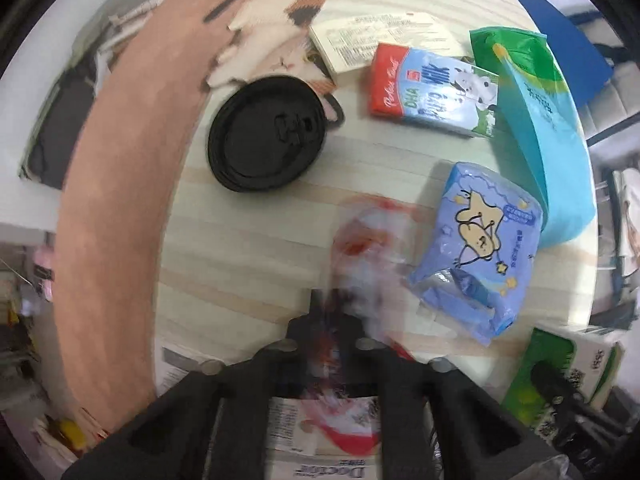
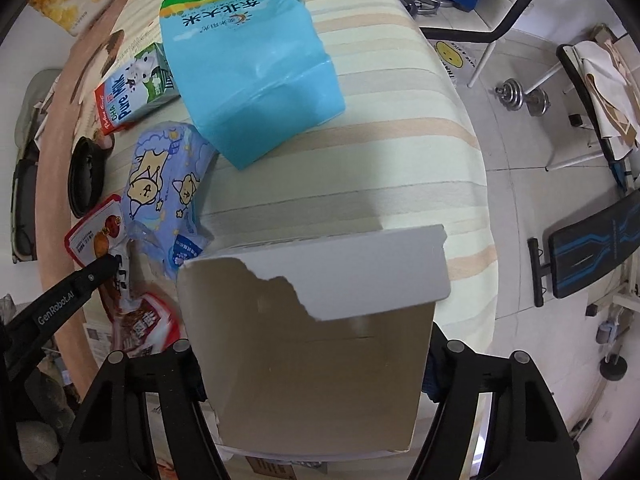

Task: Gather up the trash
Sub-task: 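Grasp the red-and-white sauce packet with the left tool while the right tool grasps the green-and-white box, then carry both items over the white bin and open both tools to drop them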

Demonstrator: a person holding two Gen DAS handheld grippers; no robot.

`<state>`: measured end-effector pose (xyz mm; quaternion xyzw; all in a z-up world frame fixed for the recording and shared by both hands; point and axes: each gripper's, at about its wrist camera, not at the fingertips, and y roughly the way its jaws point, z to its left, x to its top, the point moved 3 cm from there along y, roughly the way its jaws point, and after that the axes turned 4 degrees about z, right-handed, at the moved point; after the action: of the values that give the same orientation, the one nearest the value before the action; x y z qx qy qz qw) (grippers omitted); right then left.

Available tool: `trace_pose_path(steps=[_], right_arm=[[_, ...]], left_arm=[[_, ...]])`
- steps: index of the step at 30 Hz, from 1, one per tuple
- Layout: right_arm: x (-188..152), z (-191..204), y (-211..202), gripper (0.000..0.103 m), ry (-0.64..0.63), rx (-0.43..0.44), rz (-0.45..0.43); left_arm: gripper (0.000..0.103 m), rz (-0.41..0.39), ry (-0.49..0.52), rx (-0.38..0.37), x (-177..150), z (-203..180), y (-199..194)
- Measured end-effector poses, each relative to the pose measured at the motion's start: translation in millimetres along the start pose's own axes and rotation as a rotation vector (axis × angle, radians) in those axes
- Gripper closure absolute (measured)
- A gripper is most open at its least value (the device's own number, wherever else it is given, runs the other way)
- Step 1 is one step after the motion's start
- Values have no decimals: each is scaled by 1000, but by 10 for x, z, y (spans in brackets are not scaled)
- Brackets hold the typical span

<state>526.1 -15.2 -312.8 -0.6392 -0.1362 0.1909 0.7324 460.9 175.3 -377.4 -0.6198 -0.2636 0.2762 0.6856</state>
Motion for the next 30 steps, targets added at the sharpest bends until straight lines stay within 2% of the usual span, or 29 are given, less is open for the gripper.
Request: trace_pose_path(steps=[10,19,23,28,30], right_arm=[[-144,-53,-318,28,7,39,-61],[-514,51,-769,28,-15,43,-165],[-813,174,-1007,28,-8,50,-219],[-1395,333,-1278,28,0,56,-294],[-1728,408,-1375,28,5,56,-326]], left_arm=[[103,-122,32,16,-239,-113,-467],[103,-314,71,43,-603,256,-1128],[103,-385,89,26,-867,473,-1404],[103,-465,124,-33,-1393,799,-1734],[103,-488,148,-66,-1651,960,-1849]])
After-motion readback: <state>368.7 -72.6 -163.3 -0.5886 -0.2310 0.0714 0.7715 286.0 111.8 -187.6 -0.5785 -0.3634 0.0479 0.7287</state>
